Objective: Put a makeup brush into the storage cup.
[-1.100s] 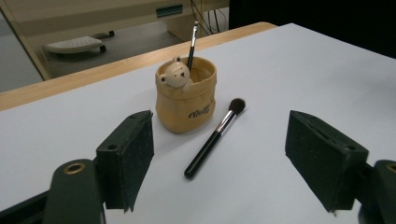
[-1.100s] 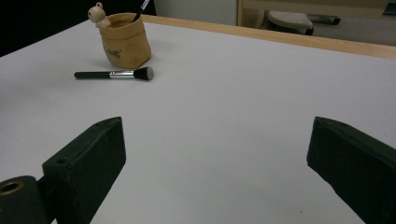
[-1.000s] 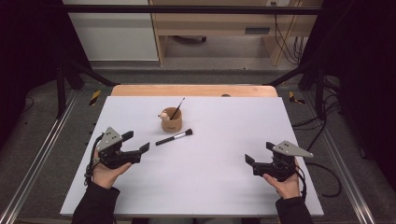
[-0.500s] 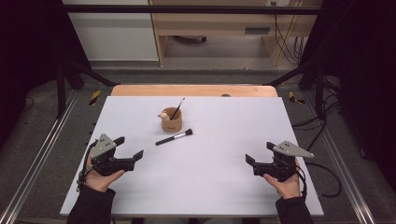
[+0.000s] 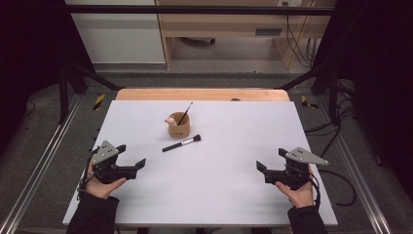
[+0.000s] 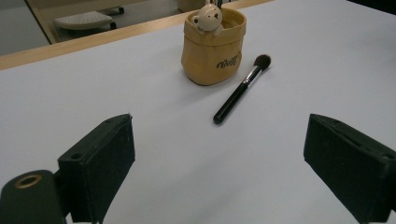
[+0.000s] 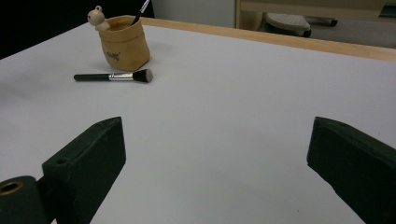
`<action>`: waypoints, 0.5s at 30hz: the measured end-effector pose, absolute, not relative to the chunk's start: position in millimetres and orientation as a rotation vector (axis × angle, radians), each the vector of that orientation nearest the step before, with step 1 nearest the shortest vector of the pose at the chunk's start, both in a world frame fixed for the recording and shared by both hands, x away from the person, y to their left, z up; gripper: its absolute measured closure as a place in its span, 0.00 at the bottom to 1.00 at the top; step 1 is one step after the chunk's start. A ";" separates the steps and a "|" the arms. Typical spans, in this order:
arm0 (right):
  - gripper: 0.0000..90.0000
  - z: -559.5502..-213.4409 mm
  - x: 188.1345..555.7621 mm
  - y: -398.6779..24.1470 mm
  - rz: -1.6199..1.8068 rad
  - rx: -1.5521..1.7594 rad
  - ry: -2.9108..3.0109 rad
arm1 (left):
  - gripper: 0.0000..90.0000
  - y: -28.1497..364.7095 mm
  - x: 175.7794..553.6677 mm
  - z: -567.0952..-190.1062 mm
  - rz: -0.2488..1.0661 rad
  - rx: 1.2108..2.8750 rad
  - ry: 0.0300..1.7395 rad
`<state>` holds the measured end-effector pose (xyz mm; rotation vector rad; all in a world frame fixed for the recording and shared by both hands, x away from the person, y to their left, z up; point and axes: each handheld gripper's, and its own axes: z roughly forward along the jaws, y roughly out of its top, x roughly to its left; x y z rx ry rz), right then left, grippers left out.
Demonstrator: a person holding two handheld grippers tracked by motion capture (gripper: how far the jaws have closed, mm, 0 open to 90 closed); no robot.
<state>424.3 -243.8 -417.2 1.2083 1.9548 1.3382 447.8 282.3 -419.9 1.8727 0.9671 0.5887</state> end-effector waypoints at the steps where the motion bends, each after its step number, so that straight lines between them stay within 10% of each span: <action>1: 0.06 -417.4 424.5 -244.1 1.338 1.209 1.955 | 0.09 282.4 448.5 -419.5 0.585 1.874 0.967; 15: 0.06 -418.1 423.7 -246.3 1.344 1.217 1.951 | 0.11 262.4 467.4 -407.3 0.549 1.984 0.912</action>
